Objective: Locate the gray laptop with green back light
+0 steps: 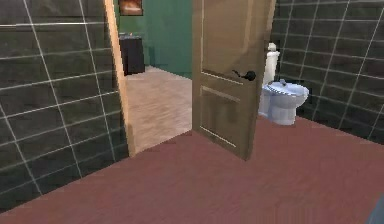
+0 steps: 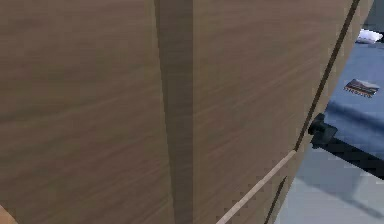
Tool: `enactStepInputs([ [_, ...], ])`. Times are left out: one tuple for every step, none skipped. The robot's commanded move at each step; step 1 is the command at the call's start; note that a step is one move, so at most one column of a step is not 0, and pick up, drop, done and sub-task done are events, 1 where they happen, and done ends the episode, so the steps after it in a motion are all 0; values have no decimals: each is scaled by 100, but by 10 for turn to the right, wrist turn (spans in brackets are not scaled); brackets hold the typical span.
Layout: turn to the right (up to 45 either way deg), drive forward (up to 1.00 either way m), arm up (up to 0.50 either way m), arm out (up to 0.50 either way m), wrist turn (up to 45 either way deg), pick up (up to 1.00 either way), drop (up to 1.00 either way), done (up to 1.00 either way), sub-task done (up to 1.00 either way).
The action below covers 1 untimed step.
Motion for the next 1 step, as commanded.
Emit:
enactStepInputs([
  [-60, 0, 0, 0, 0, 0, 0, 0, 0],
])
